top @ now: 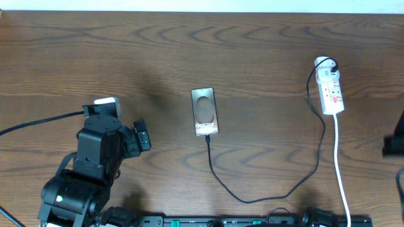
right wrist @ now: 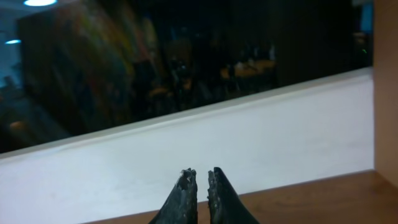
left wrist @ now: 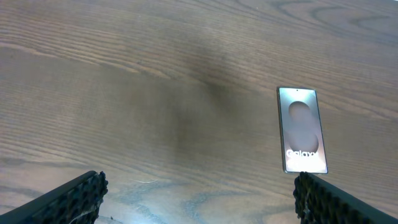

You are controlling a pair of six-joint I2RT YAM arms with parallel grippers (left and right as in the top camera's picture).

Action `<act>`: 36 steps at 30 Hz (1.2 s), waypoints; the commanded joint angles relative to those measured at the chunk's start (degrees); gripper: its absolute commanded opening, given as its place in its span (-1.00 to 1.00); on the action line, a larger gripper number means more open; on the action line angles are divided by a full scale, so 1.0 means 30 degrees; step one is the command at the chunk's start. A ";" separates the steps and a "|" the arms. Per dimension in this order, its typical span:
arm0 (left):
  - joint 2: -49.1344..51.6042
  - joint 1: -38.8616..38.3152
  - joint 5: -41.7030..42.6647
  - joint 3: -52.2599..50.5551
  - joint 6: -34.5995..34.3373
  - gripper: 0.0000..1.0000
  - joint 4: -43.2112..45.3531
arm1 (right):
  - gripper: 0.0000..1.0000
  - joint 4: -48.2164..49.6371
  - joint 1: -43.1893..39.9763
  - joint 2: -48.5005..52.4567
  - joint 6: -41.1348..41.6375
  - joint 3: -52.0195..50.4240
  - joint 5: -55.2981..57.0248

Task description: Plug charger to phone and switch on socket

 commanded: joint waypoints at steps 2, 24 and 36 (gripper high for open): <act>0.0007 0.0095 -0.0321 -0.0051 0.0117 0.96 0.0000 | -0.80 -0.0532 0.0590 -0.2441 -0.0605 -0.0051 0.0248; 0.0007 0.0095 -0.0313 -0.0051 0.0117 0.95 0.0000 | 0.99 0.0852 0.2616 -0.6040 -0.1872 0.1537 0.1224; 0.0007 0.0095 -0.0321 -0.0051 0.0109 0.96 0.0000 | 0.98 -0.0568 0.2594 -0.6040 0.0153 0.0102 0.1115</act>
